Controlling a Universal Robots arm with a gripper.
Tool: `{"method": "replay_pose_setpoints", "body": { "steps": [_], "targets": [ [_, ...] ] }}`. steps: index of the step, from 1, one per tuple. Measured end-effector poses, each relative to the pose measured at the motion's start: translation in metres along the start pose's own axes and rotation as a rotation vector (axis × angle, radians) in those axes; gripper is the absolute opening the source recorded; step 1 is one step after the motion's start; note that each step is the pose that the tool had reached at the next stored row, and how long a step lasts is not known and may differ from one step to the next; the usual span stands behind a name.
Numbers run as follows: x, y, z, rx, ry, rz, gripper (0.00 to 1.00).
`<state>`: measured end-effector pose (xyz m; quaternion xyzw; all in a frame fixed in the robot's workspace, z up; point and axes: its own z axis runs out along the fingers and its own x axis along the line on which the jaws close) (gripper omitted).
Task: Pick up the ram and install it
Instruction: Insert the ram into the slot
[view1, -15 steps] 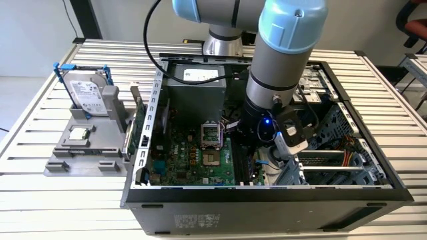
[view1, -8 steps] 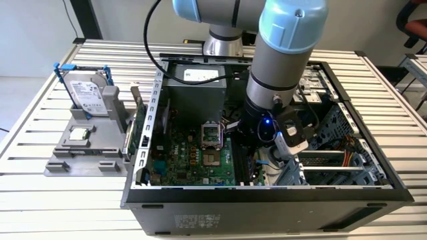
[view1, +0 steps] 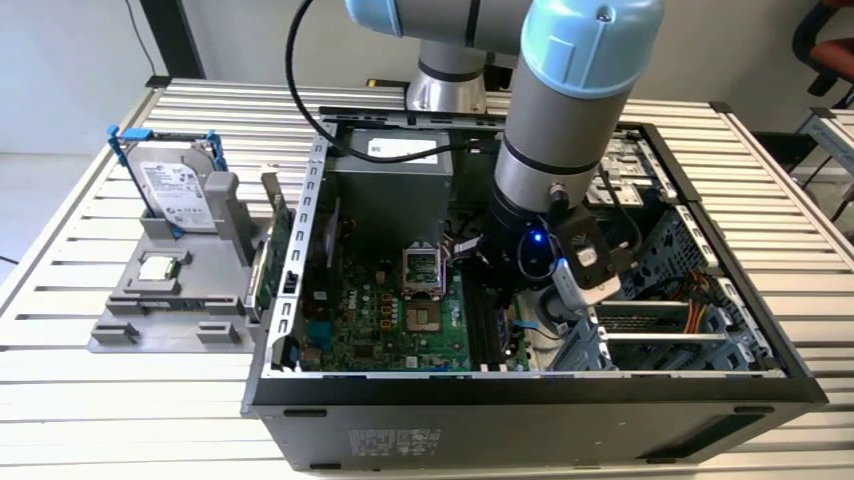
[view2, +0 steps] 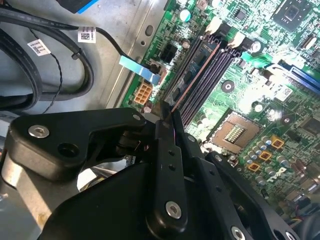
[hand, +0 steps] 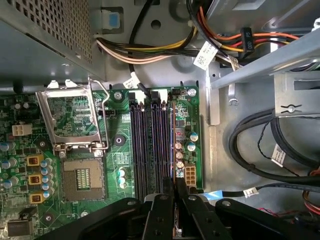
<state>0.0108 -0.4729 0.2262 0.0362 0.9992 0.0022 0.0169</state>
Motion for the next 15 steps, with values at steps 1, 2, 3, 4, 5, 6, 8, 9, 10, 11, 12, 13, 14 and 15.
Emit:
{"method": "replay_pose_setpoints", "body": {
  "steps": [1,2,3,4,5,6,8,9,10,11,12,13,14,15],
  "targets": [
    [0.0000,0.0000,-0.0001,0.0000,0.0001,-0.005,0.00],
    [0.0000,0.0000,-0.0001,-0.0001,0.0001,-0.008,0.00],
    [0.0000,0.0000,-0.0001,-0.0002,0.0001,-0.011,0.00],
    [0.0000,0.0000,-0.0001,-0.0003,0.0001,-0.014,0.00],
    [0.0001,0.0000,-0.0001,-0.0004,0.0001,-0.015,0.00],
    [0.0003,-0.0001,-0.0001,-0.0004,0.0001,-0.017,0.00],
    [0.0003,-0.0001,-0.0003,-0.0003,0.0002,-0.019,0.00],
    [0.0004,-0.0001,-0.0003,-0.0004,0.0003,-0.020,0.00],
    [0.0004,-0.0001,-0.0003,-0.0005,0.0002,-0.022,0.00],
    [0.0005,-0.0001,-0.0003,-0.0006,0.0003,-0.024,0.00],
    [0.0010,-0.0001,-0.0003,-0.0008,0.0003,-0.027,0.00],
    [0.0015,-0.0002,-0.0003,-0.0008,0.0003,-0.030,0.00],
    [0.0017,-0.0002,-0.0003,-0.0010,0.0003,-0.033,0.00],
    [0.0017,-0.0002,-0.0003,-0.0010,0.0004,-0.036,0.00]
  ]
}}
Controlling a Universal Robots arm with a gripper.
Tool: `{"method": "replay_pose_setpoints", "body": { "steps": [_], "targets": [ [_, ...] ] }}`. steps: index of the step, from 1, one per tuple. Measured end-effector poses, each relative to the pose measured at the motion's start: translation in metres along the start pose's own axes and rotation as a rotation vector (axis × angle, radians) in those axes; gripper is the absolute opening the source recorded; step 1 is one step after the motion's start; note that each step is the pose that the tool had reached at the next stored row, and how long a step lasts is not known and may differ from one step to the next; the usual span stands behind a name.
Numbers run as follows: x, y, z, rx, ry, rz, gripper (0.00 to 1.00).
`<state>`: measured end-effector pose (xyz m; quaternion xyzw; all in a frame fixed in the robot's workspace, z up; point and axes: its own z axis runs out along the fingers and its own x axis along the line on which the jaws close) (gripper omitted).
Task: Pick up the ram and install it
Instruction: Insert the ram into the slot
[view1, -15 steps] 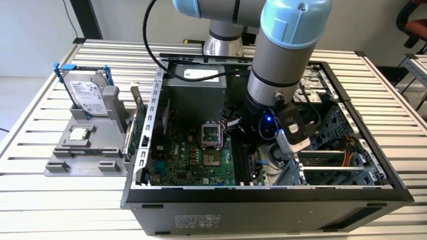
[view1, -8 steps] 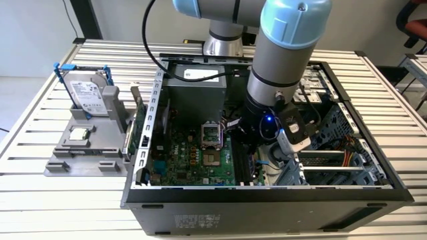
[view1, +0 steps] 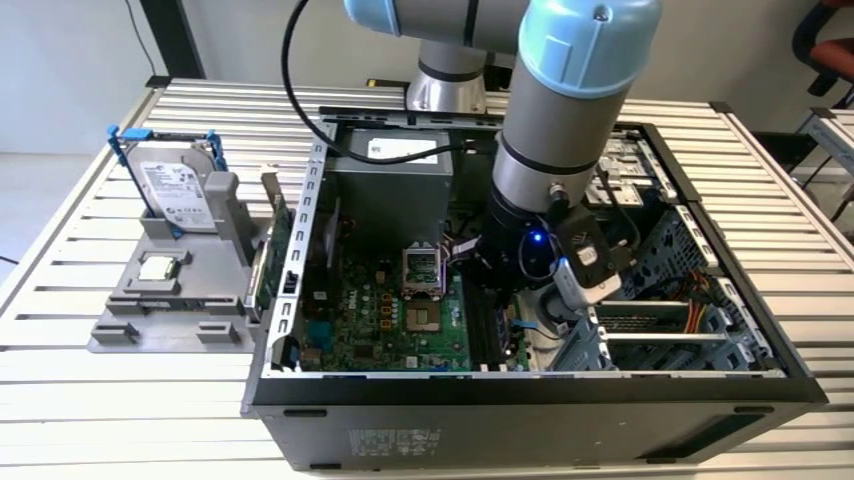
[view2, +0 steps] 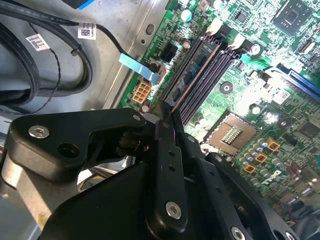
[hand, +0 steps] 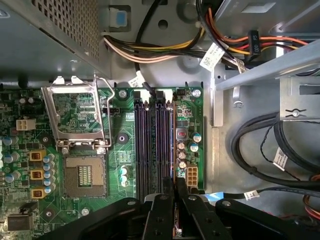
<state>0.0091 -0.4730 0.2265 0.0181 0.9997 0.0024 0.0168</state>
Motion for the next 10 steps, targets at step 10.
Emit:
{"method": "replay_pose_setpoints", "body": {
  "steps": [10],
  "targets": [
    [0.0002,-0.0001,0.0034,-0.0001,0.0002,-0.005,0.00]
  ]
}}
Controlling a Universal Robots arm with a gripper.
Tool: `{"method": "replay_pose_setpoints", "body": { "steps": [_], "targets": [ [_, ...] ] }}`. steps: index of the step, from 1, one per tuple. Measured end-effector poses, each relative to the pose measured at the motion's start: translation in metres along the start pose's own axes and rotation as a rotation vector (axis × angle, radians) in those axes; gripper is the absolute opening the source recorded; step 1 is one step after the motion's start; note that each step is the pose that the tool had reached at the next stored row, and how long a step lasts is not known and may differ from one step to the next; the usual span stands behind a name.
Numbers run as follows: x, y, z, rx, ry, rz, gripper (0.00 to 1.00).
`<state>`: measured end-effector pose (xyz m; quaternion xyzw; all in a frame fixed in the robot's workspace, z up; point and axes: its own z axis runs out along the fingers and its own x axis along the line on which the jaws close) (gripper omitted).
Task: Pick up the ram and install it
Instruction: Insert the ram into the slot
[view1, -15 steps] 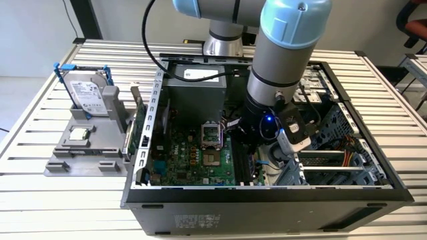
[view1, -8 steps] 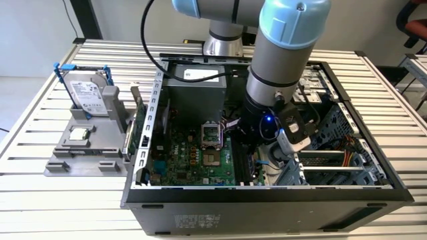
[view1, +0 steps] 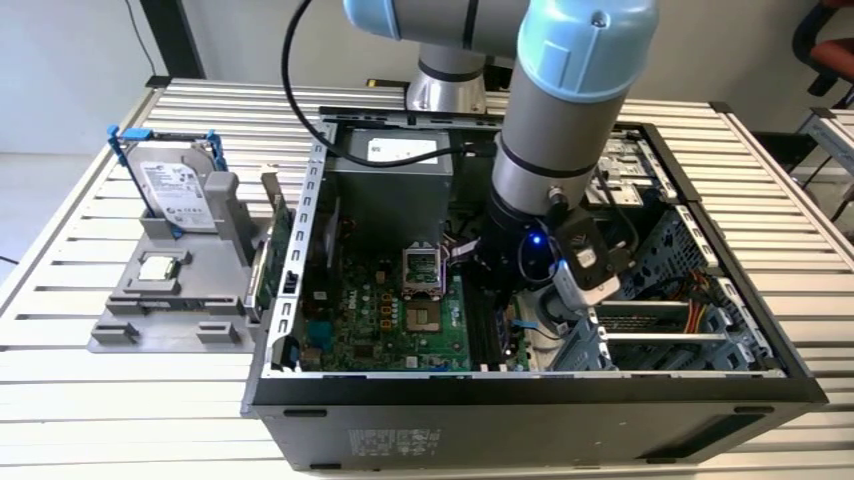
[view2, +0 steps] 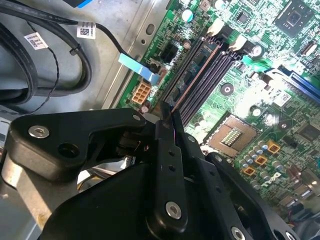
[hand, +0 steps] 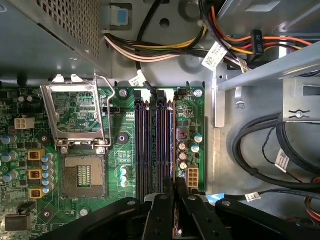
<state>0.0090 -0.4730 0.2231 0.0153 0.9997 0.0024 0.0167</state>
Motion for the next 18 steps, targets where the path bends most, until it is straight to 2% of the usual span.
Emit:
{"method": "replay_pose_setpoints", "body": {
  "steps": [18],
  "targets": [
    [0.0002,-0.0014,0.0029,-0.0002,0.0003,-0.013,0.00]
  ]
}}
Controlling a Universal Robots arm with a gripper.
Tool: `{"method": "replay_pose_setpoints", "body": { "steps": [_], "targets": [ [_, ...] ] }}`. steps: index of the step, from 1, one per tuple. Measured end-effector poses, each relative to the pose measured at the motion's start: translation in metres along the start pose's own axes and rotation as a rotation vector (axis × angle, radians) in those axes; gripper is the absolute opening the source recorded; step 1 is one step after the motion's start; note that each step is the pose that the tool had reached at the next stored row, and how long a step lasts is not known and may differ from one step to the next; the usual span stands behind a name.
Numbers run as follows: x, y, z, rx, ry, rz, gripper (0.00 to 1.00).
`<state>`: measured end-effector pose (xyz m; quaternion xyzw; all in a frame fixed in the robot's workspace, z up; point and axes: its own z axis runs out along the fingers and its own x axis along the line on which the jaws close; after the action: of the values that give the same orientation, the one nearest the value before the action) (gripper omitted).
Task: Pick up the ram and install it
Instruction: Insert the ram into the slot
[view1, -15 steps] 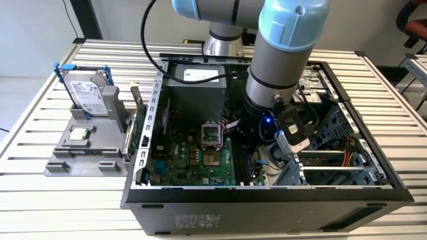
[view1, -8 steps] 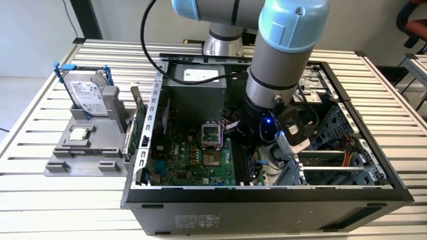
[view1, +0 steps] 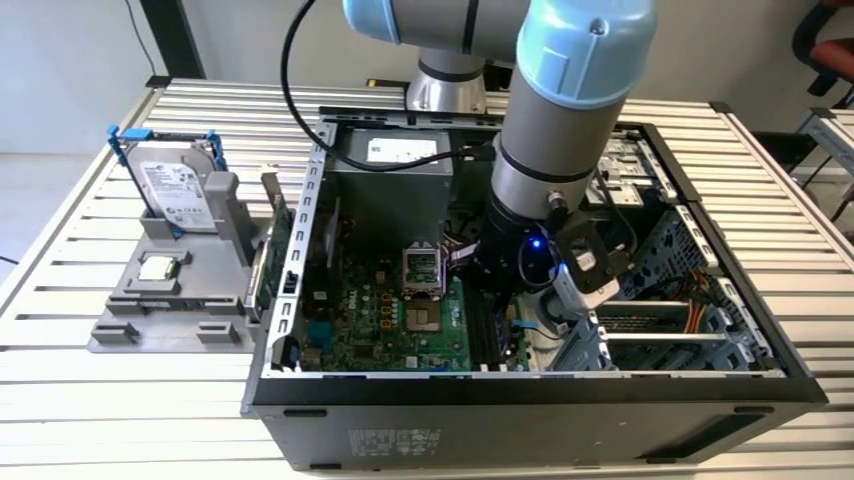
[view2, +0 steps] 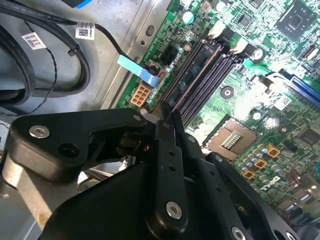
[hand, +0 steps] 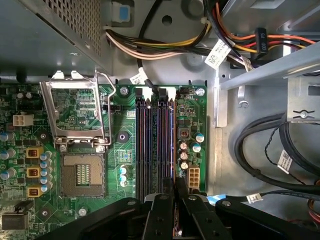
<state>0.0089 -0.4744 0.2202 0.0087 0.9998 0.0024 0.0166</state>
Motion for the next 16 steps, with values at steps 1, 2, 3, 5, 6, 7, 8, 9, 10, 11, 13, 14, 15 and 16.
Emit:
{"method": "replay_pose_setpoints", "body": {
  "steps": [1,2,3,5,6,7,8,9,10,11,13,14,15,16],
  "targets": [
    [0.0000,0.0000,0.0000,0.0001,0.0000,0.000,0.00],
    [0.0000,0.0000,0.0001,0.0001,0.0000,0.000,0.00],
    [0.0000,0.0000,0.0001,0.0000,0.0000,0.000,0.00],
    [0.0000,0.0000,0.0002,-0.0002,0.0000,0.000,0.00],
    [0.0000,0.0000,0.0002,-0.0001,0.0000,0.000,0.00],
    [0.0000,0.0000,0.0003,-0.0002,0.0000,0.000,0.00],
    [0.0000,0.0000,0.0004,-0.0001,0.0000,0.000,0.00],
    [0.0000,0.0001,0.0008,-0.0005,-0.0001,0.001,0.00],
    [0.0000,0.0001,0.0015,-0.0006,-0.0001,0.001,0.00],
    [0.0001,0.0001,0.0025,-0.0003,-0.0001,0.001,0.00],
    [0.0002,0.0000,0.0052,-0.0005,0.0000,0.001,0.00],
    [0.0002,-0.0001,0.0068,-0.0001,0.0001,0.001,0.00],
    [0.0003,-0.0001,0.0077,0.0003,0.0002,0.001,0.00],
    [0.0003,-0.0001,0.0079,0.0003,0.0003,0.001,0.00]
  ]
}}
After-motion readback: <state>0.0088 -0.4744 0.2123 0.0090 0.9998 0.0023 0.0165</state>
